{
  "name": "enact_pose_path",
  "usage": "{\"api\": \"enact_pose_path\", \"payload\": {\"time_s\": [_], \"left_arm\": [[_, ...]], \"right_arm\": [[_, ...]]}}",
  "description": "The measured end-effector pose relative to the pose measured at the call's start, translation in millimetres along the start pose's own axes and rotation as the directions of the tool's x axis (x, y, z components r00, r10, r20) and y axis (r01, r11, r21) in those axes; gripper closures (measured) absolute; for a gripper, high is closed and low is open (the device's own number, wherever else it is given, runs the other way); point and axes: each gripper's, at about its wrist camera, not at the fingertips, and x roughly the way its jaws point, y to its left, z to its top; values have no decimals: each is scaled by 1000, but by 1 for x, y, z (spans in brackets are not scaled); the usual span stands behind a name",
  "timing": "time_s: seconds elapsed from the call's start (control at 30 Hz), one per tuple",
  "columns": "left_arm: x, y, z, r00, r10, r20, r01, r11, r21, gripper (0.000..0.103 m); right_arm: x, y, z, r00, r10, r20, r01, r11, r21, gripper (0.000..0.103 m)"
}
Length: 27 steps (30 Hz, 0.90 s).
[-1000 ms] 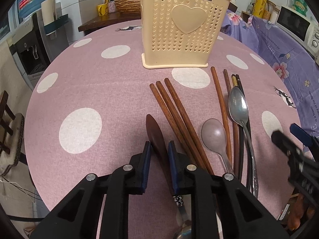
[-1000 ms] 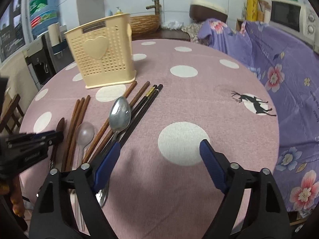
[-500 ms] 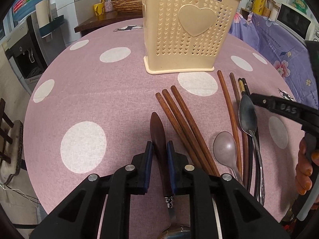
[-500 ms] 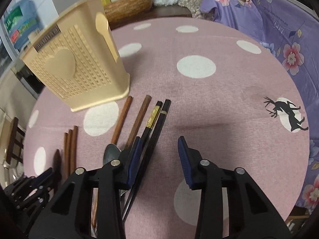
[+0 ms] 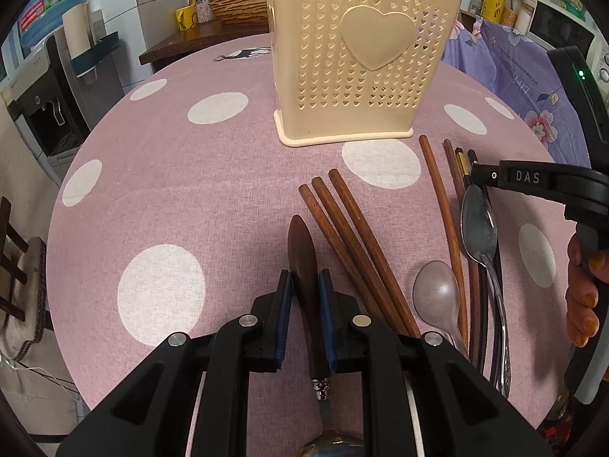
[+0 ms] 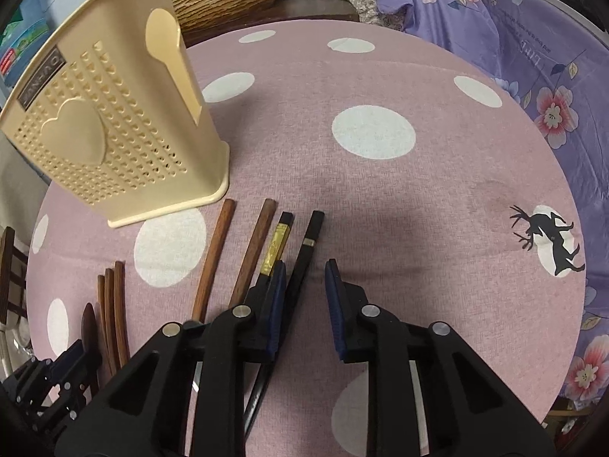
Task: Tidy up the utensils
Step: 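Close the left tool on the wooden spoon handle while the right tool grips a black chopstick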
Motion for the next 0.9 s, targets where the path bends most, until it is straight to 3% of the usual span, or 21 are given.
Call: {"api": "enact_pose_path", "payload": {"time_s": [0.13,0.53,0.73,0.9], "left_arm": [[3,-2,4,1000,11,0,-11,1000,5,87],[2,8,8,1000,-9,-4,9,999,-50,88],[-17,15,15,998,-38,59,42,996,-82,88],[-38,16,22,992,-47,119,56,995,-78,88]], "right_arm": [[2,1,2,1000,-27,8,26,1000,9,91],[-1,-16,5,999,39,37,-42,997,68,94],[-25,-22,8,990,58,131,-65,997,49,94],[-58,-24,9,969,76,236,-82,997,14,94]]}}
